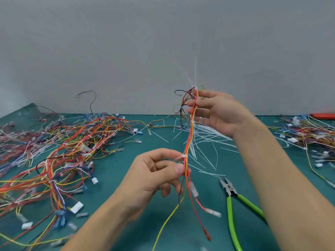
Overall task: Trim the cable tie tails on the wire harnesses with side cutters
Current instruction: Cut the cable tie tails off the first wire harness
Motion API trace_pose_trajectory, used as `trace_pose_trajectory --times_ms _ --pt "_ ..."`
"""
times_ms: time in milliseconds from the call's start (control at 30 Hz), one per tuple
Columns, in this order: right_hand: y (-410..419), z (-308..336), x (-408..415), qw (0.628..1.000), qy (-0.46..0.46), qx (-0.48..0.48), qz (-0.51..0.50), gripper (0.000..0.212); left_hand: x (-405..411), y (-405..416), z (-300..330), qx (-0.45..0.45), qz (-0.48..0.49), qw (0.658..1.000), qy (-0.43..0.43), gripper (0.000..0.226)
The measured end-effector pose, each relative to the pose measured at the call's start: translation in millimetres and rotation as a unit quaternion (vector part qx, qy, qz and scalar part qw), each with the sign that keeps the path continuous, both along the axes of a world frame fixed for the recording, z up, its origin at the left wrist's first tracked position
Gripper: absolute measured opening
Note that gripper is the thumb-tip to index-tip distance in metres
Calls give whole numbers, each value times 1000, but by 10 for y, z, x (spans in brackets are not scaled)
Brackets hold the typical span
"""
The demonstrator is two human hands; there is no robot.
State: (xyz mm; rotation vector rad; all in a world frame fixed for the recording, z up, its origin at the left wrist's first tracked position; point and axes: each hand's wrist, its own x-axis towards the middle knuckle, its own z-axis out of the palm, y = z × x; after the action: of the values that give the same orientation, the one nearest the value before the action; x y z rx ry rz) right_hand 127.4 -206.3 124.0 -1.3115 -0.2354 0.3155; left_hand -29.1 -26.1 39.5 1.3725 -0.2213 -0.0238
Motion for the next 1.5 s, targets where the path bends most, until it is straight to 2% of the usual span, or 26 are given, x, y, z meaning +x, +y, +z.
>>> trace_pose_trajectory --times_ms 200,333,533,600,667,733,800,867,967,1033,1100,1167,1233,1367,1500 --pt "31 125 -139 998 -42 28 27 32 -10 4 -39 40 27 999 -4 20" --pt "31 199 -252 993 -107 30 47 31 -8 49 -37 35 28 999 10 18" --pt "50 192 -359 979 -183 -24 83 34 41 65 -76 60 106 988 99 15" --pt "67 169 -390 974 -202 -28 100 35 56 61 -124 124 161 974 100 9" --pt "85 142 -410 966 -230 -51 109 35 80 97 -180 234 239 940 66 11" --pt "104 122 -421 953 -267 -97 111 36 84 134 -180 332 288 897 37 30" --pt "120 98 -437 937 -297 -144 118 35 63 146 -140 356 299 885 18 55" --pt "144 67 -460 918 -318 -187 148 33 56 126 -76 289 292 912 -18 60" --pt "184 8 -495 891 -332 -237 199 27 91 117 68 45 244 967 -53 41" --pt "185 2 -496 876 -336 -269 216 22 117 198 170 -127 181 975 -11 36" --pt "159 18 -483 856 -335 -315 236 20 125 323 226 -247 115 962 20 32" --pt "125 12 -471 839 -322 -359 252 26 113 428 255 -284 70 956 20 36" --pt "111 -13 -468 830 -310 -388 256 29 112 485 262 -281 66 957 4 43" --pt "116 -71 -458 820 -268 -429 268 29 129 470 265 -252 124 959 -26 43" --pt "124 -146 -429 814 -219 -459 281 27 130 466 241 -216 185 957 -54 32"
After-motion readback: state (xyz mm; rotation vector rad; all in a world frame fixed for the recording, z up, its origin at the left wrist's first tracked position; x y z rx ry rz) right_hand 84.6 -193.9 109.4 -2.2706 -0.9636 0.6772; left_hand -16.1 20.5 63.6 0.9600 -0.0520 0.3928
